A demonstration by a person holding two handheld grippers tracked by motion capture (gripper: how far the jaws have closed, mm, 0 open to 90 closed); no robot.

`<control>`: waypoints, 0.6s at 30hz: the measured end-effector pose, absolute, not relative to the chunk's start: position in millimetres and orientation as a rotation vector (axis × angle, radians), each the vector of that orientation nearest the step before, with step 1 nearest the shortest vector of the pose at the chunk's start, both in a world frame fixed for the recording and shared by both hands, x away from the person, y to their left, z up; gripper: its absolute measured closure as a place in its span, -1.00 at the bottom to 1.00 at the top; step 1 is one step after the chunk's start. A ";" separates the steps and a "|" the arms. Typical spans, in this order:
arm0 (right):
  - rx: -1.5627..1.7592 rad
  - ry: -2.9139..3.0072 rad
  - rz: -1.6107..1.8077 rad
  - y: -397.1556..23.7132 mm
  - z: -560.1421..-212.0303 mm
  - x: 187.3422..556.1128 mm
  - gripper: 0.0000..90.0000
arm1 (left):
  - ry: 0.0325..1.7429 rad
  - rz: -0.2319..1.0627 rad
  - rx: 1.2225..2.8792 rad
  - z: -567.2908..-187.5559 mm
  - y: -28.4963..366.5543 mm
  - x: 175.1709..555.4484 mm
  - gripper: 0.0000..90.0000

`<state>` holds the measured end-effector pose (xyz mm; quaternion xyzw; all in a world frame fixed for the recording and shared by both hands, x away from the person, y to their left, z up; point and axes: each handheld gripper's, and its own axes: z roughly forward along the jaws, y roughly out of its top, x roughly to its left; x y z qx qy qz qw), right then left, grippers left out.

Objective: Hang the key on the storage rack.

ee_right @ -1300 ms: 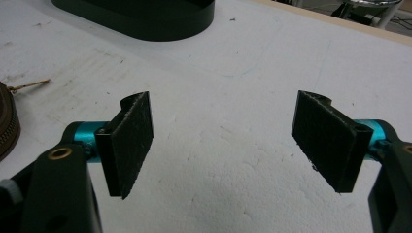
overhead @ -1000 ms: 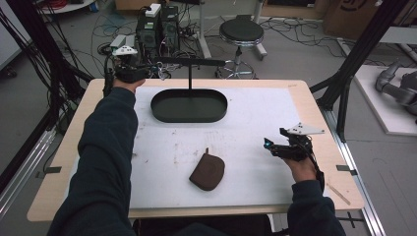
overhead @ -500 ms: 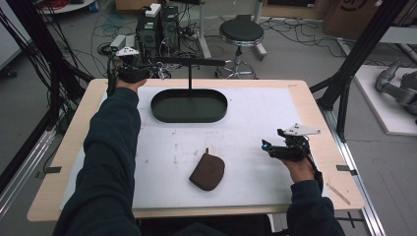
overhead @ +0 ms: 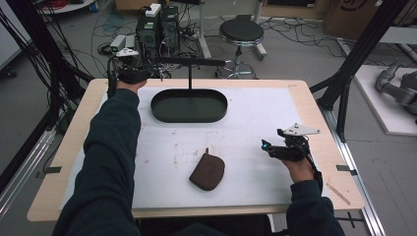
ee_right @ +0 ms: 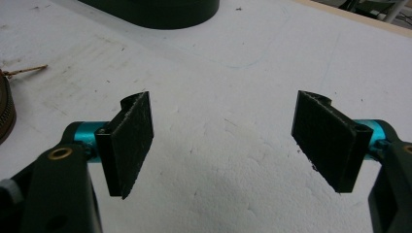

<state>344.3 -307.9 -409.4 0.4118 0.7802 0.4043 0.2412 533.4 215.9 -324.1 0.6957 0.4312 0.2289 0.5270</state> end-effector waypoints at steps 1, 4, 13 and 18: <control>1.126 2.133 1.106 -308.0 -409.2 344.1 -0.48 | 1.033 0.555 1.662 -324.9 216.5 532.4 0.41; 1.124 2.133 1.106 -308.1 -409.2 344.3 -0.48 | 1.044 0.565 1.660 -327.5 217.9 529.2 0.36; 1.105 2.140 1.114 -305.1 -408.9 344.8 -0.48 | 1.026 0.581 1.605 -325.2 221.1 494.1 -0.10; 1.102 2.137 1.132 -301.3 -406.6 344.8 -0.48 | 1.005 0.591 1.555 -321.8 222.8 460.2 -0.55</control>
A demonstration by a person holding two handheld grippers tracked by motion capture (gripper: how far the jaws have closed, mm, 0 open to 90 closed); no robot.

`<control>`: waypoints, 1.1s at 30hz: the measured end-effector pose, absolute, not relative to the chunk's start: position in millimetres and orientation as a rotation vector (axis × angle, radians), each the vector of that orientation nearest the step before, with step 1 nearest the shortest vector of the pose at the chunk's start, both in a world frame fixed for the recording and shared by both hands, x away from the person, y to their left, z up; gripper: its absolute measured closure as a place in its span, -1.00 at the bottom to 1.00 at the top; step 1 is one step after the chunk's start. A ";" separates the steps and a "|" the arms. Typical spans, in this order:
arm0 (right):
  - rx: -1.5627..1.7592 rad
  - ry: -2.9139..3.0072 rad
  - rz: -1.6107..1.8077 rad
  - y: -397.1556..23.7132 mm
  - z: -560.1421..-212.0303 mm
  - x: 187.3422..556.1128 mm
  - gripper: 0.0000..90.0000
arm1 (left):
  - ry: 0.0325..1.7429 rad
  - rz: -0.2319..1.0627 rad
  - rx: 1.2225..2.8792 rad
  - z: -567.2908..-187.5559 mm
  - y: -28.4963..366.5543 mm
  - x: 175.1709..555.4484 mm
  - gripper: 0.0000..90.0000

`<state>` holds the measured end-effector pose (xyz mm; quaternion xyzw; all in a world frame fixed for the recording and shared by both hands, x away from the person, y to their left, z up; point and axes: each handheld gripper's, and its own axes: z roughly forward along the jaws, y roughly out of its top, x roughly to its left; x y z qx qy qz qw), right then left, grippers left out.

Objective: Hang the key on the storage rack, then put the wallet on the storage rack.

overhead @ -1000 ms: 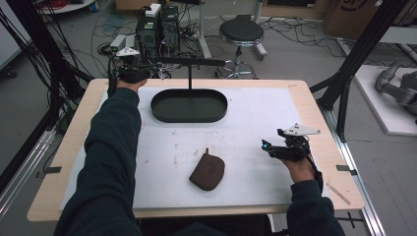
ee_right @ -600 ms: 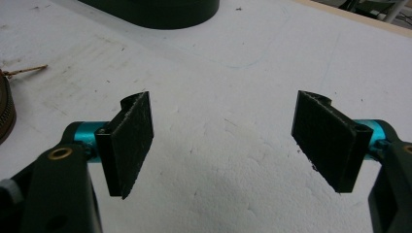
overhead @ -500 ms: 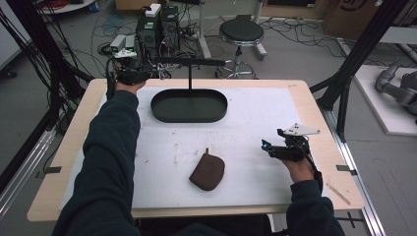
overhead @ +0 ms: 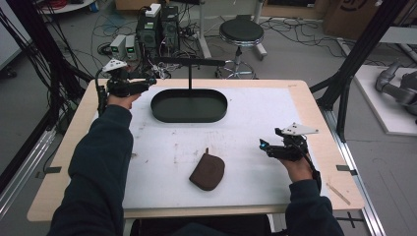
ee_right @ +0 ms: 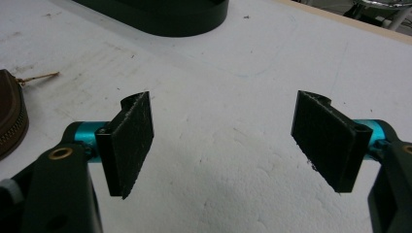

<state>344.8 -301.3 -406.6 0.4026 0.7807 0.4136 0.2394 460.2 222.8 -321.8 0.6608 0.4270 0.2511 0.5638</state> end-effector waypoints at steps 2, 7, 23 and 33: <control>1.094 2.140 1.132 -298.6 -406.5 346.1 -0.48 | 0.985 0.595 1.566 -323.7 223.5 448.3 -0.56; 1.077 2.159 1.121 -292.5 -406.8 346.0 -0.48 | 0.950 0.607 1.579 -333.9 226.3 421.3 -0.56; 1.087 2.156 1.136 -281.9 -401.0 337.4 -0.49 | 0.922 0.540 1.606 -374.0 226.6 365.3 -0.56; 1.028 2.226 1.153 -258.7 -402.9 336.1 -0.51 | 0.934 0.539 1.582 -395.2 239.2 345.9 -0.54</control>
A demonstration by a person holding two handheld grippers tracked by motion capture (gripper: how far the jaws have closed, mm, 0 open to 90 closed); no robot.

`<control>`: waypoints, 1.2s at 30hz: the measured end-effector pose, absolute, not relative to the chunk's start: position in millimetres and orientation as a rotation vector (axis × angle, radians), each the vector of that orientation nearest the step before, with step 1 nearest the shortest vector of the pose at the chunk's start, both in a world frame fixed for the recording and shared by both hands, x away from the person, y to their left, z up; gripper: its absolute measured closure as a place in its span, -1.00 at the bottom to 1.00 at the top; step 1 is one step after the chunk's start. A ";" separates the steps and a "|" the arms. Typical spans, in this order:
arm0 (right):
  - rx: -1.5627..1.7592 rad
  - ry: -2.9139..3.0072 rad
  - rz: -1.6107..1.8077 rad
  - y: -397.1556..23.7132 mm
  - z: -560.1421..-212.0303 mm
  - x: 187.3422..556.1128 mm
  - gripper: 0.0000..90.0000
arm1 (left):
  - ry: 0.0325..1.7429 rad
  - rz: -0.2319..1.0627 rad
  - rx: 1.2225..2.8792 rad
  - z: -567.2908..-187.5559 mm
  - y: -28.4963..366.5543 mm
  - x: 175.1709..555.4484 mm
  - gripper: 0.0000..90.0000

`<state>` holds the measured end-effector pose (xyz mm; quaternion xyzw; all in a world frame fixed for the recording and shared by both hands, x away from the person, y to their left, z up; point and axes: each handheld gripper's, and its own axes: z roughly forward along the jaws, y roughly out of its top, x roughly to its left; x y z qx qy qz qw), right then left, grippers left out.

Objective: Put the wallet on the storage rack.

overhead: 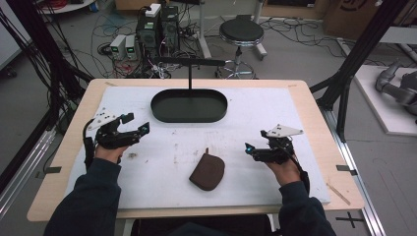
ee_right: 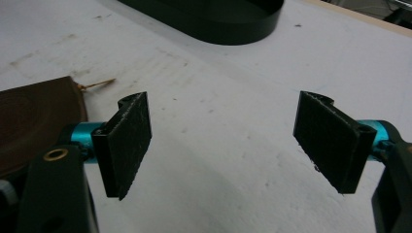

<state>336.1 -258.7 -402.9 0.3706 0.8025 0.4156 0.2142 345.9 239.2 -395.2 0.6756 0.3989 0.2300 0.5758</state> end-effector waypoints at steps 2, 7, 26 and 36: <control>1.007 2.241 1.160 -251.4 -402.4 333.6 -0.51 | 0.949 0.539 1.572 -402.2 241.9 340.4 -0.54; 0.923 2.304 1.182 -227.6 -402.2 323.6 -0.51 | 0.948 0.548 1.583 -404.6 243.9 330.9 -0.53; 0.679 2.494 0.990 -172.0 -424.2 319.7 -0.36 | 0.947 0.532 1.608 -412.8 245.2 327.4 -0.50; 0.842 2.335 0.809 -207.5 -419.6 341.0 -0.19 | 0.959 0.538 1.601 -413.0 248.7 326.1 -0.49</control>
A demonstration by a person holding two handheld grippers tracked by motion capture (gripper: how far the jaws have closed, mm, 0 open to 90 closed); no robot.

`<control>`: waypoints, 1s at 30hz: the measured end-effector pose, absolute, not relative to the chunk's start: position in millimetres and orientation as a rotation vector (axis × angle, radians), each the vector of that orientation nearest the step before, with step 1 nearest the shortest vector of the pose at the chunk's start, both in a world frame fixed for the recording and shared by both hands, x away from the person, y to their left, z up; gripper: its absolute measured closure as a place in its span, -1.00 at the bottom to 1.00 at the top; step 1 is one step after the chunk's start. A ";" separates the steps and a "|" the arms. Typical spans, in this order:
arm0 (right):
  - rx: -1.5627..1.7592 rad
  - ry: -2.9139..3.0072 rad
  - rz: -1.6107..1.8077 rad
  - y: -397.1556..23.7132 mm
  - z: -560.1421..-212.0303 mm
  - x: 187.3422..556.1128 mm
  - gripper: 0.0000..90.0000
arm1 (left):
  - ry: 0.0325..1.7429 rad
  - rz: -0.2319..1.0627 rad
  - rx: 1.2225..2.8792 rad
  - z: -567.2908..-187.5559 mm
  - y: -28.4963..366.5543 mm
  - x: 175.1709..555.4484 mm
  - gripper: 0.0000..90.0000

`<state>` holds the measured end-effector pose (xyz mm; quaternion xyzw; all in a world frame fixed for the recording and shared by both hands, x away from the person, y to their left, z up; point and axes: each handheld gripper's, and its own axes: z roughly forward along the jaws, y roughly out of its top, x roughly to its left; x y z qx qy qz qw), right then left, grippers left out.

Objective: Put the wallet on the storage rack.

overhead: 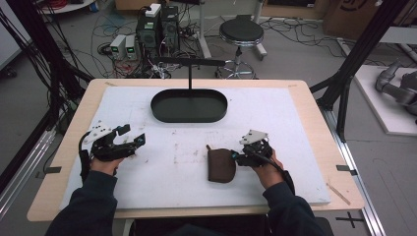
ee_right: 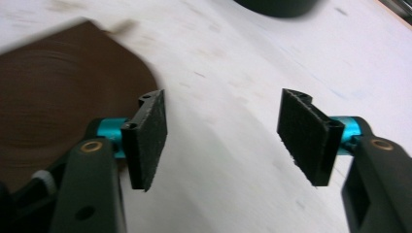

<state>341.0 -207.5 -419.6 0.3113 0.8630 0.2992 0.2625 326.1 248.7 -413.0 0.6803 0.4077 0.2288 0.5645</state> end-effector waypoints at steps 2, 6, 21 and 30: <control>0.889 2.329 0.844 -211.3 -418.4 341.7 -0.20 | 0.960 0.540 1.600 -413.1 249.4 326.1 -0.49; 0.835 2.359 0.981 -198.1 -413.1 329.1 -0.29 | 0.960 0.543 1.599 -413.6 250.1 326.7 -0.49; 0.782 2.371 0.820 -211.2 -418.3 334.3 -0.31 | 0.970 0.550 1.585 -412.9 255.0 325.0 -0.49; 0.884 2.303 0.860 -230.0 -413.1 338.2 -0.29 | 0.966 0.554 1.589 -412.6 254.1 324.7 -0.49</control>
